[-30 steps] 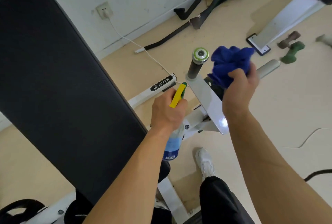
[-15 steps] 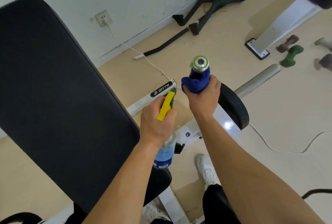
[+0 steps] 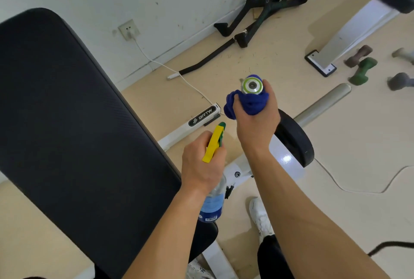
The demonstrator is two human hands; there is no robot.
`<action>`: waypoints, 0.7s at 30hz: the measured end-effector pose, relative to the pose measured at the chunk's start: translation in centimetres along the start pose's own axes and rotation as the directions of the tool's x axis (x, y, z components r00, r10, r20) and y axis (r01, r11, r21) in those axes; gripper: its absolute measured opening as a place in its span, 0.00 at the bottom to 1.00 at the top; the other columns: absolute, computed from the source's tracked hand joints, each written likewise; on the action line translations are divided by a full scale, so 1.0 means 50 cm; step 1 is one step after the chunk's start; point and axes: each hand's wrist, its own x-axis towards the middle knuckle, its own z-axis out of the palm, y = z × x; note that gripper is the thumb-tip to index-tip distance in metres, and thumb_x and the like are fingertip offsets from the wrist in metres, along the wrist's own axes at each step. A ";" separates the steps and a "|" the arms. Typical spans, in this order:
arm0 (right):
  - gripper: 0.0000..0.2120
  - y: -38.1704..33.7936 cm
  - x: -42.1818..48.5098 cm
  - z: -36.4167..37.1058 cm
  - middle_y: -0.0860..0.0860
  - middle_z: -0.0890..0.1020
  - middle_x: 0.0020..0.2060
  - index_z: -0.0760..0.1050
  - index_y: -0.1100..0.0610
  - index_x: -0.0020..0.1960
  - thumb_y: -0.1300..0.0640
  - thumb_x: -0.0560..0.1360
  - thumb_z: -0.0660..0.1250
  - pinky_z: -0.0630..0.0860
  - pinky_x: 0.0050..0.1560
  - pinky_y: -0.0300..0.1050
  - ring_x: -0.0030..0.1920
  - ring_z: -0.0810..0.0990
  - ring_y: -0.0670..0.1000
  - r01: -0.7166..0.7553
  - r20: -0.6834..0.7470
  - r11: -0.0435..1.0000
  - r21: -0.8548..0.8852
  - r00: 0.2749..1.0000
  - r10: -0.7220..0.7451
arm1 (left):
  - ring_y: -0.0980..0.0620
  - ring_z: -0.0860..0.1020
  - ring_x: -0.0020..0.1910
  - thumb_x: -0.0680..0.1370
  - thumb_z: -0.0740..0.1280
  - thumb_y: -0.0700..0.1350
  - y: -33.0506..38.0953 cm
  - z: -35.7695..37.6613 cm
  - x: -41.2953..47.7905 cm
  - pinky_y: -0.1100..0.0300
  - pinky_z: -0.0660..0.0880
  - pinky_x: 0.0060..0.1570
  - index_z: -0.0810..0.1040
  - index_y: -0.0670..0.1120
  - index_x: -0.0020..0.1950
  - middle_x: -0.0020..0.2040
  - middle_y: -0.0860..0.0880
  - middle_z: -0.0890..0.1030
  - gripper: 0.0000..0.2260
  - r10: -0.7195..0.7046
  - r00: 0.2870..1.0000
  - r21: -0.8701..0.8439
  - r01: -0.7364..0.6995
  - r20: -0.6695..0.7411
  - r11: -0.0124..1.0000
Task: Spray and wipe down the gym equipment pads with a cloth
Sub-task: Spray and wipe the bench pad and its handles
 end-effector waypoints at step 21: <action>0.19 0.023 0.170 -0.070 0.65 0.81 0.50 0.76 0.62 0.56 0.52 0.69 0.67 0.77 0.51 0.54 0.50 0.79 0.61 -0.612 0.671 0.767 0.192 0.652 0.353 | 0.34 0.77 0.41 0.68 0.62 0.55 0.063 -0.005 0.048 0.34 0.80 0.38 0.81 0.40 0.45 0.45 0.36 0.82 0.20 -0.050 0.997 -0.062 0.054 0.061 0.997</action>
